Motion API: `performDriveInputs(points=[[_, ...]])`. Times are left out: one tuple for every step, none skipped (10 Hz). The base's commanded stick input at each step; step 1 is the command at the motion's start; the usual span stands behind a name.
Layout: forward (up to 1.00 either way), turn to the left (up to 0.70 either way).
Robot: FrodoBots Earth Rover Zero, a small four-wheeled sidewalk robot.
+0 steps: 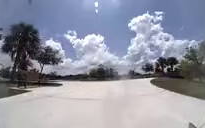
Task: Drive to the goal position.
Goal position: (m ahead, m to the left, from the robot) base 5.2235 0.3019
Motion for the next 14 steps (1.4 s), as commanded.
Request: performDriveInputs(points=[[0.85,-0.01],[0.85,-0.01],[0.85,-0.01],[0.85,-0.01],[0.85,-0.01],[0.85,-0.01],[0.85,-0.01],[0.85,-0.01],[0.85,-0.01],[0.85,-0.01],[0.85,-0.01],[0.85,-0.01],[0.85,-0.01],[0.85,-0.01]])
